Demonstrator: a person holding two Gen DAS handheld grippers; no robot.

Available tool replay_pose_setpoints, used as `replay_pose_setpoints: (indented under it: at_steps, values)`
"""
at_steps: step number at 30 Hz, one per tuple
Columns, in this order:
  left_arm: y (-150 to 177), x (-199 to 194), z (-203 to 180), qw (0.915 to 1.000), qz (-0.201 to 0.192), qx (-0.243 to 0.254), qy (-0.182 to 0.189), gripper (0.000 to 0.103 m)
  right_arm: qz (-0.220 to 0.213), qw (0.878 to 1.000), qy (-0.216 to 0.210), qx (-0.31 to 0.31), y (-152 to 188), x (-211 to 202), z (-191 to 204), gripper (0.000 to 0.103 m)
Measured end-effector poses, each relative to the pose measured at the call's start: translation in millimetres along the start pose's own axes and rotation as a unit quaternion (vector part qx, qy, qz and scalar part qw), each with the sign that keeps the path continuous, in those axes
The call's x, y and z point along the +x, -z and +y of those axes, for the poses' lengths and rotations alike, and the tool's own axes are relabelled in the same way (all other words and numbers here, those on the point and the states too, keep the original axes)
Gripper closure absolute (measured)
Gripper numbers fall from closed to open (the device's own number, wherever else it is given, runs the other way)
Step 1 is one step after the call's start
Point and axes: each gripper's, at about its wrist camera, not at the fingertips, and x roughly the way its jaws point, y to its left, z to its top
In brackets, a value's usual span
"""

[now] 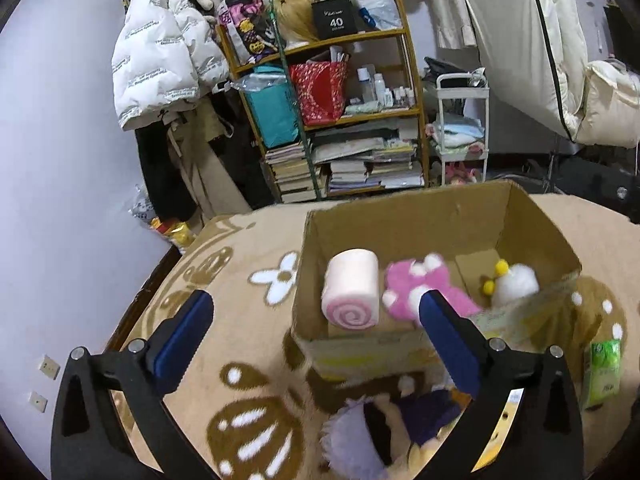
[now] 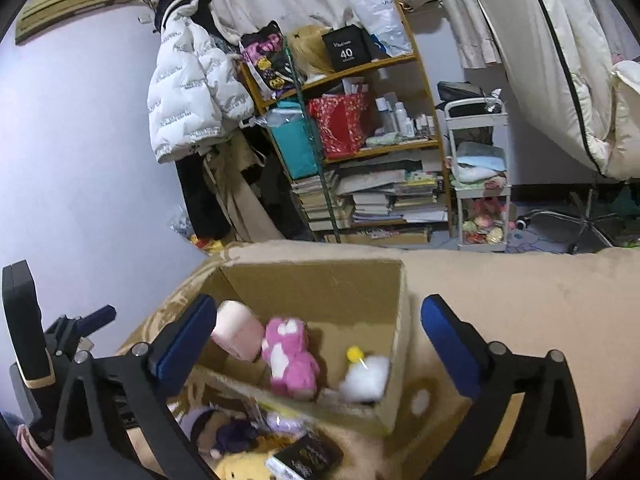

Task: Organize soft objects
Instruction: 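Carry the cushion and bear over the box while both tools open to drop them, then move the left tool to the blindfolded doll while the right tool reaches the green tissue pack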

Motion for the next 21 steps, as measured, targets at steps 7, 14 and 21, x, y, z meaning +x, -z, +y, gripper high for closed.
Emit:
replay_pose_setpoints:
  at_steps: [7,14,21]
  values:
    - [14.7,-29.4,6.0,0.9995,0.028,-0.009,0.012,0.001,0.040,0.999,0.020,-0.012,14.1,-28.2,2.1,0.000]
    - [27.1,-61.1,9.9,0.9992,0.036,-0.014,0.008,0.001,0.059,0.997,0.043,0.000,31.2,-62.9,2.1,0.000]
    - [44.8,-72.4,14.7,0.9978,0.061,-0.025,0.009,0.001,0.094,0.992,0.081,0.016,46.0,-79.6,-9.7,0.000]
